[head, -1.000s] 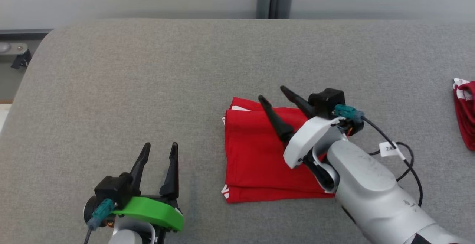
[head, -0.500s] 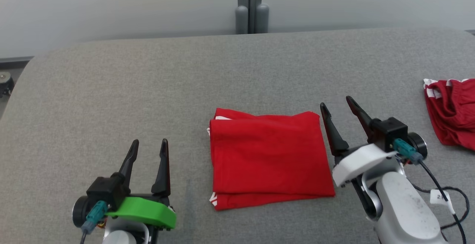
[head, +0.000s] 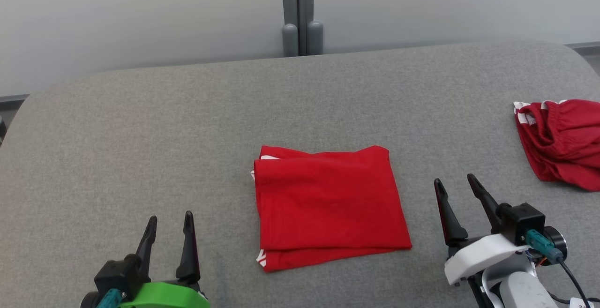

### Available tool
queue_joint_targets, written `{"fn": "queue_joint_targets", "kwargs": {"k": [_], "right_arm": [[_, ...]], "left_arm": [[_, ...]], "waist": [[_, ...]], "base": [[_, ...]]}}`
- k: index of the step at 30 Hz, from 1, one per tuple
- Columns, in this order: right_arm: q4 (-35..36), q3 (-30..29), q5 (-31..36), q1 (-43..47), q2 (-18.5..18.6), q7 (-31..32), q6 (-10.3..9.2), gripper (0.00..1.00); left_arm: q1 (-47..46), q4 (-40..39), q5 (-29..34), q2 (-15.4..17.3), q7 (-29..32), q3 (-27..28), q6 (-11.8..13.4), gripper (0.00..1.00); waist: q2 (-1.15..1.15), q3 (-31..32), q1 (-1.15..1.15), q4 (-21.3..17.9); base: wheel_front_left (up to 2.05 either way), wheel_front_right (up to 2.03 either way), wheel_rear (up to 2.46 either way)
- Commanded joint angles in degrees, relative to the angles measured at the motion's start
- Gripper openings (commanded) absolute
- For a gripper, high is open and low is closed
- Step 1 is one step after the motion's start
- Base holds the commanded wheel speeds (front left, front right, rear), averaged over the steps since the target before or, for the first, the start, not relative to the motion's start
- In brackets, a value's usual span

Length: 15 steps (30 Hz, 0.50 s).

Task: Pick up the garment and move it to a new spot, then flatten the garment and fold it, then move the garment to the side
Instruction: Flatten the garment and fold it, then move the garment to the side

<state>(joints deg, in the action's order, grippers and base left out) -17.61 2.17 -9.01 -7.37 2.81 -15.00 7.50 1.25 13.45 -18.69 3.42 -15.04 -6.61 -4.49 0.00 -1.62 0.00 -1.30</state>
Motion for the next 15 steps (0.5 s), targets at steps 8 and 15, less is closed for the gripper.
{"fn": "queue_joint_targets", "kwargs": {"k": [8, 15], "right_arm": [[0.5, -0.1, -0.7, 1.2, 0.2, -0.2, -0.04, 1.00], [-0.2, 0.1, -0.6, 1.4, 0.2, -0.2, -0.04, 1.00]], "left_arm": [[1.0, 0.7, -0.2, -0.3, -0.2, 0.7, -0.5, 1.00], [1.0, 1.1, -0.4, -0.4, -0.2, 1.0, -1.0, 1.00]], "waist": [[0.00, 0.3, 0.00, 0.2], [0.00, 0.7, 0.00, 0.6]], "base": [[0.00, 0.00, 0.00], [0.00, 0.00, 0.00]]}}
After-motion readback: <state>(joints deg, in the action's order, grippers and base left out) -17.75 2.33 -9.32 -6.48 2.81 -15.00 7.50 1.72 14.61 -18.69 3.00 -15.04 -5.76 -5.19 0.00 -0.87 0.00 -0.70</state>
